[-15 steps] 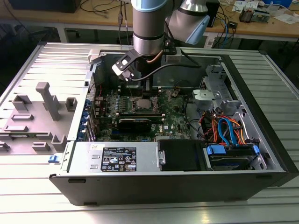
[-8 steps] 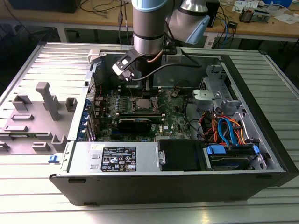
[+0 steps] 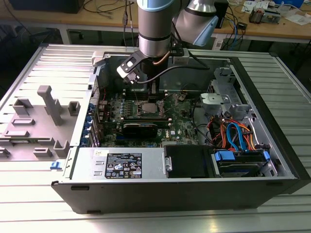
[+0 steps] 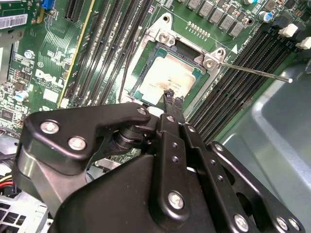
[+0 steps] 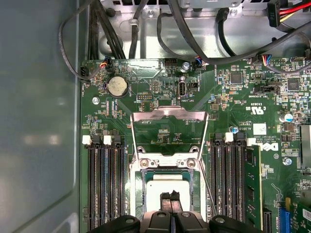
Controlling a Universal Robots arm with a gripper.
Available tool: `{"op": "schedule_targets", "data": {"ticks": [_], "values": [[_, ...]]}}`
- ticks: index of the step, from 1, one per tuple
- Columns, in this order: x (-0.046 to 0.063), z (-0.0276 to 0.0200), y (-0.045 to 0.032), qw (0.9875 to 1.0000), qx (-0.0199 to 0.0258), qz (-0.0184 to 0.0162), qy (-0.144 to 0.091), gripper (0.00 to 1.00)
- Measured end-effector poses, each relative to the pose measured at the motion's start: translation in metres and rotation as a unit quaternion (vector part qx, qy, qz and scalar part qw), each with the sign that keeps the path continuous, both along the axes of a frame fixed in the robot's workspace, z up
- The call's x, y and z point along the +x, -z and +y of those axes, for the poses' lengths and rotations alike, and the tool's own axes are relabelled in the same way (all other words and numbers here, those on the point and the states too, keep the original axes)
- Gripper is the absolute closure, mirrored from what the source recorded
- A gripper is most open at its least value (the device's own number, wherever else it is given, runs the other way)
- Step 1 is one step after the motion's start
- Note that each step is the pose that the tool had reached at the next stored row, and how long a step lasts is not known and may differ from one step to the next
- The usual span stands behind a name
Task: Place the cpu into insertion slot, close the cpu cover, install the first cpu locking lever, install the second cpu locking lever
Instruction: 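Close the cpu cover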
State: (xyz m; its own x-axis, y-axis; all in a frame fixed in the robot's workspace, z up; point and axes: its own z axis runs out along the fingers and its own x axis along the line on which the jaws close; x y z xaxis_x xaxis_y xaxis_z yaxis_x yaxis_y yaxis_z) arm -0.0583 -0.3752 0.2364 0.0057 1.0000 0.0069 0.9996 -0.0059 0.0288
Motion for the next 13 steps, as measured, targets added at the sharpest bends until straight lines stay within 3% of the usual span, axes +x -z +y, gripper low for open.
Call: {"op": "schedule_targets", "data": {"ticks": [13], "values": [[0.0020, 0.0000, -0.0037, 1.0000, 0.0000, 0.0000, 0.000, 0.89]]}}
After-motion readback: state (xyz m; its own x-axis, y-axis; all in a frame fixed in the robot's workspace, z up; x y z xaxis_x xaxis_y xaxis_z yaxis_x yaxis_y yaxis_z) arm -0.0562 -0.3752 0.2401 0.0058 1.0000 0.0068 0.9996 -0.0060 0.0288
